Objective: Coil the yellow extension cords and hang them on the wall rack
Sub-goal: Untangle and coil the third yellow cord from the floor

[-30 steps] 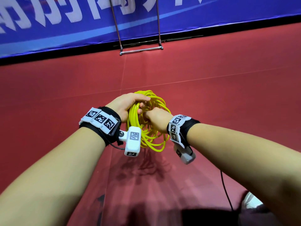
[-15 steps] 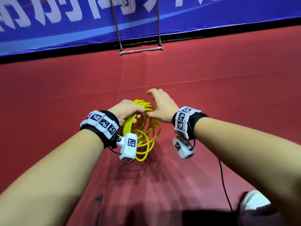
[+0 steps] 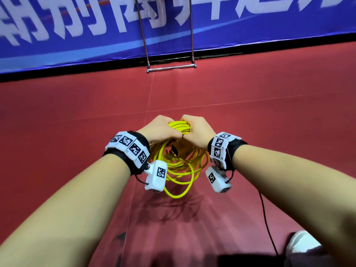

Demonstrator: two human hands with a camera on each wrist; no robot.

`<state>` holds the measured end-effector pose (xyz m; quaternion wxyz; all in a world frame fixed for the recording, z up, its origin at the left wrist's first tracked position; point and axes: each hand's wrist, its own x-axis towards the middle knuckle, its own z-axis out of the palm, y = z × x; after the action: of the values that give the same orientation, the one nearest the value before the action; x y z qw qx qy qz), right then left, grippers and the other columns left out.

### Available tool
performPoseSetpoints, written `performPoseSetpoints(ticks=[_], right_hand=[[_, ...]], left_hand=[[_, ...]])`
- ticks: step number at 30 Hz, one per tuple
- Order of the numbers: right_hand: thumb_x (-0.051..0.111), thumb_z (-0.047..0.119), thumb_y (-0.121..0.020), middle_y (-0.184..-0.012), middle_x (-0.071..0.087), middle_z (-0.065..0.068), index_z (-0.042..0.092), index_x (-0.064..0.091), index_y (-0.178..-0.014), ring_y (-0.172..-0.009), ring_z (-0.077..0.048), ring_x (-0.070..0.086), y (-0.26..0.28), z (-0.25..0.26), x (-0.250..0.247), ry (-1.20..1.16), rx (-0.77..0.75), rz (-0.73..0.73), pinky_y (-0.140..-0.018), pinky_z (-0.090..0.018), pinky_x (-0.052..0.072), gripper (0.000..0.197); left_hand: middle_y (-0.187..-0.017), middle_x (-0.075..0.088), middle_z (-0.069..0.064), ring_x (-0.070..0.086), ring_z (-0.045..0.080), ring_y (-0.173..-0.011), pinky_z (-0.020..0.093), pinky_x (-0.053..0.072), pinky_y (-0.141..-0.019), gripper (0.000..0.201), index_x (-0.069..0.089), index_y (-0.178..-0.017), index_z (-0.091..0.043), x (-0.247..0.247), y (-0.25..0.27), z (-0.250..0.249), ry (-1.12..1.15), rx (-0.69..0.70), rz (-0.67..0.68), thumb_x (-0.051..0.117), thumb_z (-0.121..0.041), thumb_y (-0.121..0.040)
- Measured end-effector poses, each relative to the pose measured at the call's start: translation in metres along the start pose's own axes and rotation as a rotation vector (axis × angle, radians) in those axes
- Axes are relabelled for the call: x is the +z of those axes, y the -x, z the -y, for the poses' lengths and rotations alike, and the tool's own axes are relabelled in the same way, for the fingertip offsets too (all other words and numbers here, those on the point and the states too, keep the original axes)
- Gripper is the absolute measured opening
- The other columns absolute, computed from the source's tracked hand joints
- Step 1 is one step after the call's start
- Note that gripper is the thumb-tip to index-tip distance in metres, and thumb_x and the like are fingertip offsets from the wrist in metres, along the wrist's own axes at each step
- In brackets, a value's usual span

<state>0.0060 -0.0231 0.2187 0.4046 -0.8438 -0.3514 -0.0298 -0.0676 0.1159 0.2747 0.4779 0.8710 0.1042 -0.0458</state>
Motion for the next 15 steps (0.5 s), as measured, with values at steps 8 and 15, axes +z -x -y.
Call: performPoseSetpoints(ticks=[8, 15], right_hand=[[0.062, 0.011, -0.073, -0.06, 0.051, 0.003, 0.019, 0.049, -0.067, -0.069, -0.025, 0.051, -0.021, -0.011, -0.03, 0.012, 0.26, -0.199, -0.061, -0.029, 0.032, 0.017], [0.066, 0.013, -0.073, -0.064, 0.056, -0.003, 0.019, 0.049, -0.061, -0.075, -0.034, 0.061, -0.082, -0.046, -0.012, -0.068, 0.388, -0.215, -0.068, -0.042, 0.051, 0.021]], left_hand=[[-0.081, 0.07, -0.008, 0.066, 0.013, -0.073, 0.031, 0.054, -0.073, 0.043, 0.065, -0.098, -0.026, -0.007, -0.016, 0.031, 0.007, 0.164, -0.316, 0.085, -0.029, -0.06], [-0.09, 0.071, -0.012, 0.068, 0.012, -0.088, 0.037, 0.054, -0.087, 0.054, 0.059, -0.107, -0.036, 0.021, -0.076, 0.061, 0.271, 0.1, -0.557, 0.084, -0.031, -0.06]])
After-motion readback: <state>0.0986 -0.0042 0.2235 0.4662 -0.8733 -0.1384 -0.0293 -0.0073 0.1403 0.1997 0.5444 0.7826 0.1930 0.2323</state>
